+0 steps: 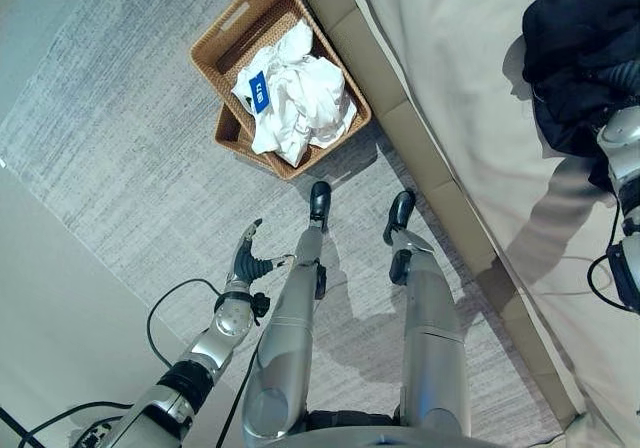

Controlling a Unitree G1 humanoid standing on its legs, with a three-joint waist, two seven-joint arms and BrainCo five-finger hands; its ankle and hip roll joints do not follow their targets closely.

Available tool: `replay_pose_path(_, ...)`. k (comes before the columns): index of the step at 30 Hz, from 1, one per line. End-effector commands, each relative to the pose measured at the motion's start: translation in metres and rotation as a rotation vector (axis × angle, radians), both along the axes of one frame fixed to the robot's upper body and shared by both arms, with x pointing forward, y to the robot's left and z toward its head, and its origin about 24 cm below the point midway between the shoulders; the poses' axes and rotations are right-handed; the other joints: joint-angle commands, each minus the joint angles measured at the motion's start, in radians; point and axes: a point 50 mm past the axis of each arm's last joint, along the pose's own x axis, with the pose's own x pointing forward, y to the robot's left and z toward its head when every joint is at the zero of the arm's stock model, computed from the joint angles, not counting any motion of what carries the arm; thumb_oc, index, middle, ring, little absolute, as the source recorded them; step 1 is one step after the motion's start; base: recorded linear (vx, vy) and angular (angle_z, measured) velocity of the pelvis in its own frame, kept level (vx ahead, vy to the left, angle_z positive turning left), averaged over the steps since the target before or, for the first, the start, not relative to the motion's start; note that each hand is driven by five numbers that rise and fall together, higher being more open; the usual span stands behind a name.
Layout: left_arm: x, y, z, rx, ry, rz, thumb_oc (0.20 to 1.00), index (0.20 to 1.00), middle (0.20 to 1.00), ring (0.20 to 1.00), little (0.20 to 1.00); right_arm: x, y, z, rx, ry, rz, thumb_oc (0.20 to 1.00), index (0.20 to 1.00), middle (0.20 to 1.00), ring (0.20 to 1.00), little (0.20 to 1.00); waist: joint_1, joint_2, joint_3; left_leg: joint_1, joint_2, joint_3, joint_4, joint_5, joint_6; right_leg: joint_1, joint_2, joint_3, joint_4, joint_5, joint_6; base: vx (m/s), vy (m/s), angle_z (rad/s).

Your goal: Pick up clothes into the bucket

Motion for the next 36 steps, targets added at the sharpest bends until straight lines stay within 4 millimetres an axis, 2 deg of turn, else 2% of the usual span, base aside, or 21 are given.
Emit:
replay_pose_path(1, -0.007, -0.007, -0.010, -0.061, 0.038, 0.017, 1.000, 1.000, 1.000, 1.000, 1.000, -0.011, -0.022, -0.020, 0.022, 0.110, -0.076, 0.200, 0.200, 0.200, 0.200, 0.200, -0.047, 0.050, -0.014, 0.027, 0.042, -0.051, 0.047, -0.069, -0.024, 0.028, -0.001, 0.053, -0.034, 0.034, 0.089, -0.01, -0.006, -0.04)
replay_pose_path(5, -0.003, -0.007, -0.008, -0.051, 0.024, 0.030, 1.000, 1.000, 1.000, 1.000, 1.000, -0.004, -0.008, -0.007, -0.005, 0.022, -0.038, 0.200, 0.200, 0.200, 0.200, 0.200, -0.054, 0.043, -0.014, 0.040, 0.045, -0.048, 0.048, -0.069, -0.026, 0.047, 0.006, 0.054, -0.047, 0.037, 0.088, -0.02, -0.019, -0.06)
replay_pose_path(6, -0.001, -0.007, -0.006, -0.040, 0.010, 0.034, 1.000, 1.000, 1.000, 1.000, 1.000, 0.001, 0.008, 0.010, -0.028, -0.078, 0.033, 0.200, 0.200, 0.200, 0.200, 0.200, -0.061, 0.033, -0.014, 0.057, 0.047, -0.052, 0.051, -0.072, -0.027, 0.069, 0.010, 0.051, -0.056, 0.039, 0.089, -0.03, -0.034, -0.05)
replay_pose_path(8, 0.000, -0.004, -0.004, -0.025, -0.006, 0.041, 1.000, 1.000, 1.000, 1.000, 1.000, 0.003, 0.024, 0.025, -0.071, -0.163, 0.105, 0.200, 0.200, 0.200, 0.200, 0.200, -0.070, 0.017, -0.014, 0.079, 0.049, -0.054, 0.055, -0.076, -0.030, 0.099, 0.014, 0.051, -0.061, 0.040, 0.090, -0.04, -0.038, -0.07)
replay_pose_path(9, 0.000, -0.004, -0.004, -0.024, -0.005, 0.041, 1.000, 1.000, 1.000, 1.000, 1.000, 0.002, 0.023, 0.024, -0.071, -0.163, 0.105, 0.200, 0.200, 0.200, 0.200, 0.200, -0.070, 0.017, -0.014, 0.080, 0.049, -0.054, 0.055, -0.076, -0.030, 0.100, 0.014, 0.050, -0.062, 0.040, 0.090, -0.04, -0.040, -0.06)
replay_pose_path(10, 0.000, 0.001, -0.003, 0.001, -0.018, 0.047, 1.000, 1.000, 1.000, 1.000, 1.000, -0.001, 0.044, 0.048, -0.150, -0.270, 0.197, 0.200, 0.200, 0.200, 0.200, 0.200, -0.079, 0.000, -0.014, 0.112, 0.052, -0.056, 0.056, -0.080, -0.031, 0.142, 0.016, 0.047, -0.073, 0.041, 0.090, -0.04, -0.034, -0.02)
replay_pose_path(13, -0.005, 0.008, -0.006, 0.028, -0.011, 0.047, 1.000, 1.000, 1.000, 1.000, 1.000, -0.012, 0.065, 0.072, -0.231, -0.386, 0.303, 0.200, 0.200, 0.200, 0.200, 0.200, -0.088, -0.025, -0.014, 0.175, 0.053, -0.062, 0.056, -0.088, -0.032, 0.224, 0.019, 0.041, -0.096, 0.043, 0.092, -0.04, -0.029, -0.04)
replay_pose_path(17, -0.008, 0.014, -0.007, 0.062, -0.007, 0.031, 1.000, 1.000, 1.000, 1.000, 1.000, -0.022, 0.072, 0.083, -0.283, -0.437, 0.352, 0.200, 0.200, 0.200, 0.200, 0.200, -0.092, -0.045, -0.014, 0.243, 0.054, -0.069, 0.053, -0.092, -0.031, 0.314, 0.022, 0.031, -0.126, 0.053, 0.091, -0.01, -0.015, 0.06)
replay_pose_path(18, -0.009, 0.019, -0.007, 0.082, 0.004, 0.022, 1.000, 1.000, 1.000, 1.000, 1.000, -0.027, 0.076, 0.086, -0.308, -0.451, 0.379, 0.200, 0.200, 0.200, 0.200, 0.200, -0.094, -0.058, -0.014, 0.314, 0.057, -0.073, 0.049, -0.105, -0.031, 0.398, 0.025, 0.023, -0.148, 0.048, 0.092, 0.01, -0.015, 0.08)
replay_pose_path(19, -0.009, 0.019, -0.007, 0.082, 0.004, 0.022, 1.000, 1.000, 1.000, 1.000, 1.000, -0.027, 0.076, 0.086, -0.308, -0.451, 0.379, 0.200, 0.200, 0.200, 0.200, 0.200, -0.094, -0.058, -0.014, 0.314, 0.057, -0.073, 0.049, -0.105, -0.031, 0.398, 0.025, 0.023, -0.148, 0.048, 0.092, 0.04, -0.009, 0.03)
replay_pose_path(20, -0.008, 0.023, 0.002, 0.095, -0.034, -0.002, 1.000, 1.000, 1.000, 1.000, 1.000, -0.034, 0.080, 0.090, -0.325, -0.485, 0.406, 0.200, 0.200, 0.200, 0.200, 0.200, -0.096, -0.066, -0.014, 0.381, 0.058, -0.073, 0.042, -0.113, -0.030, 0.481, 0.030, 0.017, -0.177, 0.052, 0.094, 0.03, 0.022, -0.03)
replay_pose_path(22, -0.007, 0.028, 0.012, 0.097, -0.066, -0.024, 1.000, 1.000, 1.000, 1.000, 1.000, -0.039, 0.081, 0.090, -0.345, -0.497, 0.421, 0.200, 0.200, 0.200, 0.200, 0.200, -0.093, -0.072, -0.028, 0.439, 0.060, -0.071, 0.034, -0.121, -0.029, 0.549, 0.032, 0.009, -0.204, 0.057, 0.096, 0.08, 0.038, -0.03)
replay_pose_path(23, -0.006, 0.031, 0.024, 0.088, -0.114, -0.044, 1.000, 1.000, 1.000, 1.000, 1.000, -0.046, 0.082, 0.089, -0.358, -0.525, 0.423, 0.200, 0.200, 0.200, 0.200, 0.200, -0.091, -0.075, -0.064, 0.478, 0.059, -0.068, 0.023, -0.129, -0.028, 0.601, 0.035, 0.005, -0.230, 0.060, 0.100, 0.07, 0.042, -0.03)
replay_pose_path(25, -0.006, 0.031, 0.024, 0.091, -0.113, -0.045, 1.000, 1.000, 1.000, 1.000, 1.000, -0.046, 0.081, 0.088, -0.356, -0.525, 0.421, 0.200, 0.200, 0.200, 0.200, 0.200, -0.090, -0.076, -0.066, 0.477, 0.059, -0.070, 0.020, -0.123, -0.028, 0.602, 0.035, 0.004, -0.237, 0.068, 0.100, 0.04, 0.029, 0.01)
replay_pose_path(26, -0.004, 0.035, 0.039, 0.083, -0.169, -0.064, 1.000, 1.000, 1.000, 1.000, 1.000, -0.054, 0.086, 0.089, -0.386, -0.554, 0.441, 0.200, 0.200, 0.200, 0.200, 0.200, -0.089, -0.080, -0.109, 0.517, 0.059, -0.064, 0.009, -0.132, -0.027, 0.655, 0.036, -0.004, -0.270, 0.070, 0.103, 0.08, 0.030, 0.00)
replay_pose_path(27, -0.003, 0.036, 0.048, 0.074, -0.202, -0.081, 1.000, 1.000, 1.000, 1.000, 1.000, -0.058, 0.087, 0.088, -0.392, -0.570, 0.448, 0.200, 0.200, 0.200, 0.200, 0.200, -0.088, -0.081, -0.127, 0.535, 0.060, -0.062, 0.005, -0.136, -0.026, 0.677, 0.037, -0.007, -0.284, 0.070, 0.104, 0.12, 0.034, 0.01)
replay_pose_path(30, -0.005, 0.037, 0.068, 0.011, -0.268, -0.123, 1.000, 1.000, 1.000, 1.000, 1.000, -0.063, 0.088, 0.080, -0.389, -0.569, 0.465, 0.200, 0.200, 0.200, 0.200, 0.200, -0.084, -0.082, -0.188, 0.580, 0.058, -0.058, -0.007, -0.148, -0.023, 0.735, 0.039, -0.013, -0.327, 0.074, 0.106, 0.08, 0.043, 0.01)
replay_pose_path(33, -0.006, 0.035, 0.092, -0.060, -0.334, -0.185, 1.000, 1.000, 1.000, 1.000, 1.000, -0.065, 0.089, 0.068, -0.367, -0.543, 0.503, 0.200, 0.200, 0.200, 0.200, 0.200, -0.081, -0.092, -0.248, 0.630, 0.057, -0.048, -0.018, -0.161, -0.019, 0.798, 0.046, -0.015, -0.372, 0.080, 0.109, 0.08, 0.035, -0.02)
replay_pose_path(36, -0.009, 0.033, 0.108, -0.108, -0.369, -0.241, 1.000, 1.000, 1.000, 1.000, 1.000, -0.062, 0.090, 0.045, -0.318, -0.463, 0.555, 0.200, 0.200, 0.200, 0.200, 0.200, -0.078, -0.102, -0.308, 0.675, 0.060, -0.037, -0.030, -0.174, -0.017, 0.853, 0.051, -0.014, -0.412, 0.084, 0.112, 0.09, 0.025, -0.03)
